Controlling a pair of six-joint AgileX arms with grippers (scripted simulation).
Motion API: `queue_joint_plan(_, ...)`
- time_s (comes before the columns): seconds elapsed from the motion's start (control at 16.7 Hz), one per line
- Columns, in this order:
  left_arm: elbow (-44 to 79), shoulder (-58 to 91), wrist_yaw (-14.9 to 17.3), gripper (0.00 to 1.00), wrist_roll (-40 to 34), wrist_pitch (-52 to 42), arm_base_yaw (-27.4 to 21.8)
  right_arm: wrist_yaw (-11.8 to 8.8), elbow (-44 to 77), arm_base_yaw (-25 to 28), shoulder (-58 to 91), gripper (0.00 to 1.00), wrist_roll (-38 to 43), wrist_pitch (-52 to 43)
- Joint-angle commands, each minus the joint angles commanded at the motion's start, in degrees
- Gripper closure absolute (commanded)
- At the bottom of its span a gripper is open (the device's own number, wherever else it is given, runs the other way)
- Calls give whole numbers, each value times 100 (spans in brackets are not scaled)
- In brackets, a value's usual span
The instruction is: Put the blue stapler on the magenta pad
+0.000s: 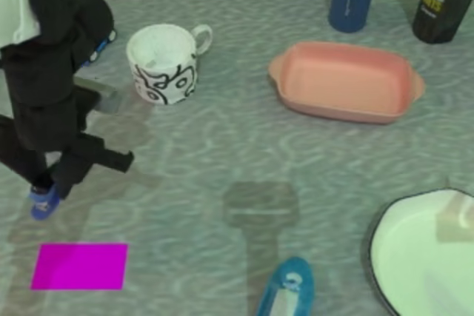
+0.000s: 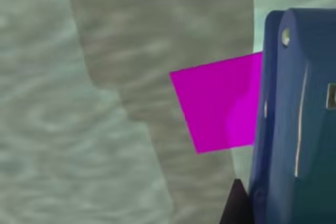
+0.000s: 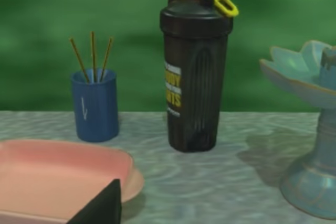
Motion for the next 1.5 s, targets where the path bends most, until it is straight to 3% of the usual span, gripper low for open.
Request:
queue_joint_plan(0.42, -675, -499, 55, 100, -5716, -68, -82, 0, 0, 0, 0, 0, 0, 0)
queue_joint_plan(0.6, -938, -761, 189, 100, -7719, 101, -99, 0, 0, 0, 0, 0, 0, 0)
queue_joint_plan(0.78, -1166, -1062, 354, 100, -9262, 375, -95, 0, 0, 0, 0, 0, 0, 0)
queue_joint_plan(1.08, -1413, -1461, 570, 100, -10692, 795, -77, 0, 0, 0, 0, 0, 0, 0)
queue_joint_plan(1.5, -1430, -1502, 593, 100, -10841, 851, -70, 0, 0, 0, 0, 0, 0, 0)
